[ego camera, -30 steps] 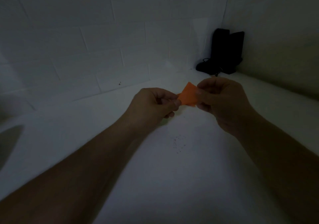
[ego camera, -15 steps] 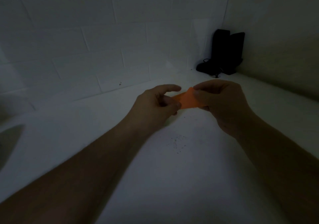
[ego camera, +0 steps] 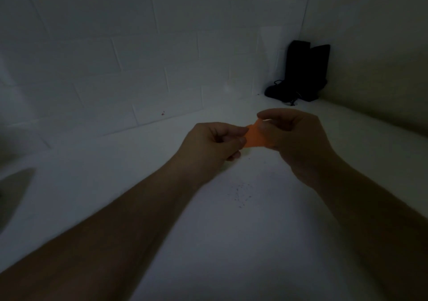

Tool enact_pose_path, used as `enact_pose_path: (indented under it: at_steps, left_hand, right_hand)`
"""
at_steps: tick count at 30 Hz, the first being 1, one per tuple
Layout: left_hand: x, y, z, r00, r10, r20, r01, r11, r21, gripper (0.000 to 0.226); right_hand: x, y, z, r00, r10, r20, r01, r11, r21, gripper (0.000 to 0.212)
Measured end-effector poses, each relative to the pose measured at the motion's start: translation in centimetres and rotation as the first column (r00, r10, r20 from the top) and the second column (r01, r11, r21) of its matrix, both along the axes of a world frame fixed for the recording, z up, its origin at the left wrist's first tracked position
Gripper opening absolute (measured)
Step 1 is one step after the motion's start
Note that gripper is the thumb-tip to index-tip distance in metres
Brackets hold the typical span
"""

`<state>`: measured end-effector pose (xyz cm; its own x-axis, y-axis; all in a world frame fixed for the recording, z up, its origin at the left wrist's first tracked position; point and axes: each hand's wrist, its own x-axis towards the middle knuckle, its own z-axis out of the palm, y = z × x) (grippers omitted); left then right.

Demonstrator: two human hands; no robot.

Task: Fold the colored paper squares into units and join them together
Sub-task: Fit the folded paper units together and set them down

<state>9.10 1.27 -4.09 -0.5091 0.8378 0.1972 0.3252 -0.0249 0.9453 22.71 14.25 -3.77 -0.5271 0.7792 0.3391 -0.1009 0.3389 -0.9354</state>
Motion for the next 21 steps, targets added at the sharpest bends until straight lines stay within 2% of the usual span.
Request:
enact_pose_path:
  at_steps: [4, 6, 10, 13, 21]
  left_hand:
    - [-0.06, -0.22, -0.16, 0.979, -0.003, -0.202, -0.003, 1.000, -0.030, 0.023]
    - [0.05, -0.20, -0.23, 0.973, -0.008, -0.232, 0.002, 1.000, -0.027, 0.027]
    - [0.37, 0.08, -0.25, 0.993, -0.065, -0.100, 0.065, 0.998, -0.005, 0.034]
    - [0.36, 0.20, -0.17, 0.997, -0.073, 0.026, 0.071, 0.995, 0.066, 0.034]
    - [0.13, 0.45, -0.43, 0.995, -0.086, 0.042, 0.082, 0.993, 0.090, 0.036]
  right_hand:
    - [-0.05, -0.25, 0.00, 0.998, -0.056, -0.002, 0.056, 0.998, 0.026, 0.018]
    - [0.04, -0.11, 0.16, 0.997, -0.077, -0.014, 0.077, 0.997, -0.009, 0.020]
    - [0.15, 0.18, 0.30, 0.996, -0.074, -0.053, 0.070, 0.995, -0.073, 0.020]
    - [0.12, 0.12, 0.24, 0.995, -0.078, -0.064, 0.075, 0.996, -0.037, 0.020]
    - [0.11, -0.21, 0.45, 0.991, -0.074, -0.109, 0.072, 0.997, -0.014, 0.024]
